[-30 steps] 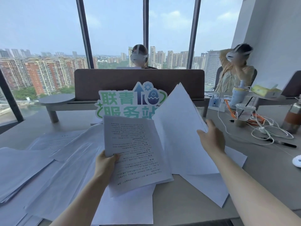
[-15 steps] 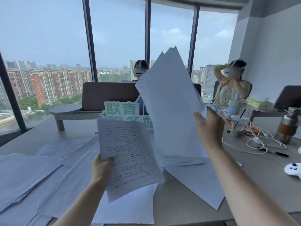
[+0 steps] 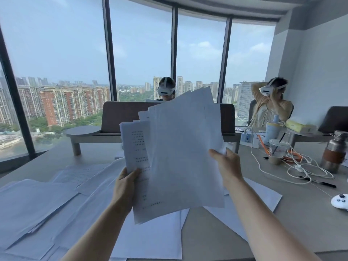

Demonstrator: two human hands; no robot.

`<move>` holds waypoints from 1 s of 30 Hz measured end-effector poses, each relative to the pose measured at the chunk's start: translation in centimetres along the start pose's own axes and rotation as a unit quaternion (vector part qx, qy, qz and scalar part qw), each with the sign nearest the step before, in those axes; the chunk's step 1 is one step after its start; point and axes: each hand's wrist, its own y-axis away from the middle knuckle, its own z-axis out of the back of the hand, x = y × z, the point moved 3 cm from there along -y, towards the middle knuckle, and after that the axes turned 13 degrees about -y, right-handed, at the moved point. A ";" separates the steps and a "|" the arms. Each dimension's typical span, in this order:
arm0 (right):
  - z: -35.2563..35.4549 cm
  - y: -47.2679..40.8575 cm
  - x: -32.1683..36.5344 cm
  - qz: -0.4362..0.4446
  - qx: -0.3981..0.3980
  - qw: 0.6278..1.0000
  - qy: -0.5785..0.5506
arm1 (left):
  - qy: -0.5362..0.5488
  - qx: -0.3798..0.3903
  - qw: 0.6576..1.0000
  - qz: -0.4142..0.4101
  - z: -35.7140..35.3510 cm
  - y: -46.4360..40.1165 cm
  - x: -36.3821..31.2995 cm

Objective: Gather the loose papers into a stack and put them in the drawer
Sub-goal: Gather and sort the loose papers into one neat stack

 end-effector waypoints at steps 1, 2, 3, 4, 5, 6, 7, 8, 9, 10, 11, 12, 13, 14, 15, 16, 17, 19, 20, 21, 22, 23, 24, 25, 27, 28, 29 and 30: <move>0.0 0.1 -0.5 -0.021 0.007 1.000 -0.009 | 0.008 0.003 1.000 -0.004 -0.1 0.0 -0.1; 0.0 0.2 -1.0 -0.049 0.018 0.998 -0.026 | 0.009 0.006 1.000 -0.011 -0.2 0.0 -0.3; 0.0 0.3 -1.5 -0.083 0.034 0.995 -0.045 | 0.003 0.011 1.000 -0.018 -0.4 0.1 -0.4; -0.1 0.6 -2.0 -0.116 0.051 0.990 -0.063 | -0.005 0.014 1.000 -0.025 -0.5 0.2 -0.5; -0.1 0.9 -2.4 -0.140 0.070 0.985 -0.071 | -0.014 0.017 0.999 -0.030 -0.6 0.3 -0.4; -0.2 1.2 -2.7 -0.151 0.088 0.982 -0.069 | -0.020 0.019 0.999 -0.035 -0.7 0.4 -0.4; -0.3 1.5 -2.9 -0.151 0.103 0.981 -0.063 | -0.026 0.023 0.999 -0.041 -0.9 0.5 -0.4; -0.3 1.7 -3.2 -0.136 0.110 0.983 -0.051 | -0.036 0.023 0.998 -0.049 -1.1 0.6 -0.4; -0.3 1.9 -3.3 -0.107 0.109 0.988 -0.026 | -0.047 0.022 0.997 -0.056 -1.2 0.7 -0.4; -0.2 2.0 -3.4 -0.069 0.102 0.992 0.006 | -0.056 0.020 0.996 -0.064 -1.4 0.9 -0.4; -0.2 2.1 -3.4 -0.033 0.093 0.995 0.031 | -0.063 0.021 0.995 -0.073 -1.5 1.0 -0.3; -0.2 2.3 -3.3 -0.001 0.083 0.996 0.046 | -0.068 0.027 0.994 -0.086 -1.7 1.1 -0.3; -0.2 2.6 -3.3 0.027 0.072 0.996 0.043 | -0.072 0.039 0.992 -0.094 -1.8 1.2 -0.3; -0.3 3.0 -3.3 0.049 0.065 0.996 0.027 | -0.072 0.050 0.991 -0.098 -1.9 1.2 -0.1; -0.4 3.3 -3.4 0.066 0.063 0.996 0.011 | -0.076 0.055 0.991 -0.099 -1.9 1.1 0.1; -0.5 3.6 -3.6 0.074 0.067 0.995 -0.005 | -0.086 0.052 0.990 -0.100 -1.8 1.0 0.4; -0.6 3.8 -3.8 0.078 0.076 0.994 -0.006 | -0.092 0.041 0.990 -0.103 -1.8 0.9 0.5; -0.7 4.1 -4.5 0.070 0.091 0.993 0.007 | -0.094 0.027 0.990 -0.103 -1.9 0.8 0.8; -0.7 4.2 -4.8 0.066 0.097 0.993 0.014 | -0.089 0.026 0.990 -0.102 -1.9 0.8 1.1; -0.6 4.3 -5.2 0.059 0.099 0.993 0.023 | -0.084 0.028 0.991 -0.100 -2.0 0.9 1.3; -0.5 4.4 -5.6 0.049 0.103 0.993 0.023 | -0.082 0.032 0.991 -0.098 -2.1 1.0 1.5; -0.4 4.4 -6.1 0.035 0.106 0.993 0.029 | -0.085 0.034 0.991 -0.093 -2.1 1.1 1.7; -0.3 4.4 -6.7 0.023 0.110 0.993 0.036 | -0.089 0.033 0.992 -0.087 -2.1 1.1 2.0; -0.3 4.6 -7.0 0.007 0.113 0.992 0.053 | -0.093 0.031 0.992 -0.081 -2.1 1.1 2.3; -0.1 4.9 -7.8 -0.032 0.113 0.991 0.064 | -0.109 0.025 0.991 -0.073 -2.2 1.2 2.8; -0.2 5.1 -8.1 -0.049 0.118 0.990 0.053 | -0.121 0.021 0.990 -0.068 -2.2 1.2 3.0; -0.1 5.2 -8.4 -0.065 0.120 0.990 0.038 | -0.132 0.014 0.989 -0.061 -2.2 1.3 3.1; 0.0 5.2 -8.5 -0.069 0.129 0.989 0.025 | -0.138 0.008 0.989 -0.052 -2.1 1.2 3.3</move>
